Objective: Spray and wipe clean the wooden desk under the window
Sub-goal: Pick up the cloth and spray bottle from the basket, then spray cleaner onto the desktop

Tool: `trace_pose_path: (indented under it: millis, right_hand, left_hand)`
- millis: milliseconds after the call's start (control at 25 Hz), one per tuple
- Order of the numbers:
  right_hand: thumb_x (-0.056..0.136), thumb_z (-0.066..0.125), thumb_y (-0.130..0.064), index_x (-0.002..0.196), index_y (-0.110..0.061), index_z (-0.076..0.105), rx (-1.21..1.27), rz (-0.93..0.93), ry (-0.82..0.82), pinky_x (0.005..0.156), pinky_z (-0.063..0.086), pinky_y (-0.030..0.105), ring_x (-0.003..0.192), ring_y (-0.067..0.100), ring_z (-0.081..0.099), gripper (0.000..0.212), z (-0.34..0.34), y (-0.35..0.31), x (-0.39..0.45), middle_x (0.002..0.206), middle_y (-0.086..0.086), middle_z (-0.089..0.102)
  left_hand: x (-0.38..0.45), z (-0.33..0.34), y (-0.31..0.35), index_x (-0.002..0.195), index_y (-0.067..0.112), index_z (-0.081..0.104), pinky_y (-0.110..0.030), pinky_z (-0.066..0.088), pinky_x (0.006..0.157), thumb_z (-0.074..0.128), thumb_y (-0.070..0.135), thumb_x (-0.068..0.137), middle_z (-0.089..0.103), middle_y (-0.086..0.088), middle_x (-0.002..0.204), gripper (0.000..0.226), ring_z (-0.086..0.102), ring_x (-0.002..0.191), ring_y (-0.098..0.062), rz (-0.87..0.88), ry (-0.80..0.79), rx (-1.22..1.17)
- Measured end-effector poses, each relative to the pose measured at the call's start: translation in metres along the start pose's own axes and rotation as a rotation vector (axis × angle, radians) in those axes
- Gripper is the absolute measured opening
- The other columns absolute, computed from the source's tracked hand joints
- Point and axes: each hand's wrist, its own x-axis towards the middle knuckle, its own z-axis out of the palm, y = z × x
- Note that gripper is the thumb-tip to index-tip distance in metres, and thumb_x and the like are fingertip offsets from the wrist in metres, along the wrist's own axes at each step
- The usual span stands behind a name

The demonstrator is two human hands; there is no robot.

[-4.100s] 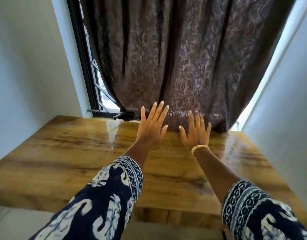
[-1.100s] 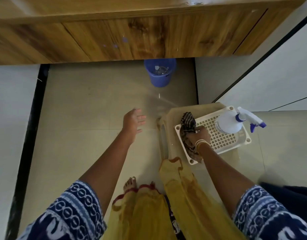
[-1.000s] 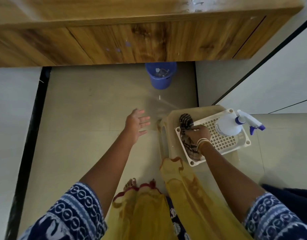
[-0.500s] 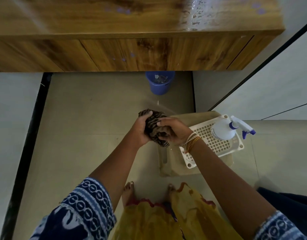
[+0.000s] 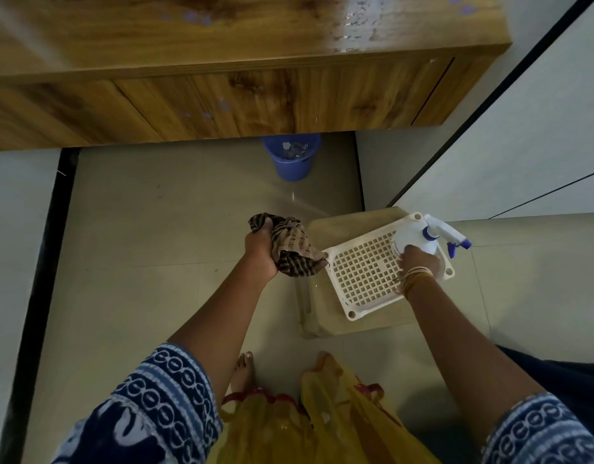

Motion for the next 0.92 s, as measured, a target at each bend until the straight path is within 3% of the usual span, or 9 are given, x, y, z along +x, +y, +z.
trace_pose_path:
  millis: [80, 160, 200, 320, 440, 600, 720, 840, 920]
  right_hand:
    - [0.085, 0.066, -0.025, 0.112, -0.013, 0.054, -0.022, -0.032, 0.063, 0.075, 0.051, 0.036, 0.078, 0.020, 0.056, 0.032, -0.009, -0.008, 0.012, 0.087, 0.004, 0.056]
    - [0.078, 0.076, -0.036, 0.128, -0.019, 0.050, -0.017, -0.057, 0.017, 0.084, 0.051, 0.041, 0.090, 0.025, 0.059, 0.059, -0.009, -0.014, 0.024, 0.100, 0.003, 0.059]
    - [0.075, 0.077, -0.041, 0.128, -0.022, 0.051, -0.024, -0.075, -0.007, 0.085, 0.051, 0.043, 0.094, 0.026, 0.061, 0.061, -0.008, -0.015, 0.028, 0.104, 0.002, 0.062]
    - [0.081, 0.070, -0.051, 0.110, -0.029, 0.052, -0.160, -0.146, 0.003, 0.085, 0.051, 0.043, 0.091, 0.025, 0.062, 0.041, -0.003, -0.015, 0.038, 0.097, 0.001, 0.062]
    - [0.088, 0.063, -0.048, 0.117, -0.018, 0.057, -0.273, -0.298, 0.047, 0.089, 0.048, 0.039, 0.098, 0.029, 0.062, 0.043, -0.001, -0.014, 0.040, 0.105, 0.007, 0.064]
    - [0.096, 0.057, -0.031, 0.118, -0.014, 0.058, -0.371, -0.497, -0.257, 0.081, 0.040, 0.034, 0.093, 0.027, 0.057, 0.028, 0.000, -0.012, 0.016, 0.103, 0.009, 0.063]
    - [0.092, 0.054, -0.007, 0.090, -0.009, 0.060, -0.227, -0.445, -0.524, 0.076, 0.044, 0.034, 0.084, 0.027, 0.055, 0.007, 0.009, -0.029, -0.031, 0.086, 0.009, 0.059]
    - [0.066, 0.057, -0.009, 0.070, -0.005, 0.058, -0.165, -0.335, -0.733, 0.067, 0.047, 0.035, 0.069, 0.030, 0.056, 0.006, 0.032, -0.048, -0.102, 0.071, 0.013, 0.055]
    - [0.051, 0.049, -0.008, 0.066, -0.001, 0.054, -0.165, -0.314, -0.882, 0.060, 0.045, 0.035, 0.054, 0.028, 0.049, 0.018, 0.049, -0.056, -0.161, 0.060, 0.014, 0.049]
  left_hand:
    - [0.002, 0.006, -0.006, 0.126, 0.000, 0.058, -0.050, 0.050, 0.097, 0.052, 0.033, 0.098, 0.065, -0.020, 0.122, 0.043, 0.064, 0.110, -0.035, 0.017, 0.003, 0.028]
    - [0.001, 0.010, -0.010, 0.127, -0.001, 0.057, -0.050, 0.049, 0.098, 0.052, 0.031, 0.099, 0.064, -0.020, 0.123, 0.044, 0.063, 0.111, -0.036, 0.029, -0.001, 0.037]
    - [0.003, 0.011, -0.011, 0.127, -0.001, 0.057, -0.051, 0.049, 0.098, 0.052, 0.031, 0.099, 0.064, -0.020, 0.122, 0.043, 0.063, 0.111, -0.036, 0.036, 0.001, 0.039]
    - [0.006, 0.013, -0.015, 0.125, 0.001, 0.058, -0.048, 0.051, 0.094, 0.052, 0.032, 0.099, 0.065, -0.020, 0.121, 0.041, 0.064, 0.108, -0.035, 0.031, 0.002, 0.043]
    - [0.005, 0.008, -0.016, 0.125, 0.002, 0.058, -0.045, 0.053, 0.087, 0.050, 0.034, 0.099, 0.065, -0.019, 0.121, 0.042, 0.064, 0.109, -0.035, 0.012, 0.006, 0.055]
    - [-0.009, 0.001, -0.007, 0.125, 0.005, 0.060, -0.049, 0.051, 0.094, 0.053, 0.042, 0.094, 0.066, -0.017, 0.121, 0.049, 0.066, 0.107, -0.034, -0.005, -0.013, 0.054]
    - [-0.032, -0.009, 0.013, 0.123, 0.010, 0.063, -0.051, 0.051, 0.094, 0.054, 0.048, 0.089, 0.069, -0.014, 0.118, 0.051, 0.068, 0.103, -0.033, 0.023, 0.005, 0.083]
    - [-0.061, -0.026, 0.048, 0.123, 0.015, 0.065, -0.052, 0.053, 0.089, 0.052, 0.052, 0.088, 0.071, -0.010, 0.114, 0.052, 0.069, 0.100, -0.034, 0.028, 0.030, 0.063]
    - [-0.081, -0.042, 0.077, 0.123, 0.014, 0.064, -0.053, 0.054, 0.087, 0.054, 0.052, 0.088, 0.071, -0.012, 0.113, 0.053, 0.069, 0.099, -0.035, 0.054, 0.063, 0.025]
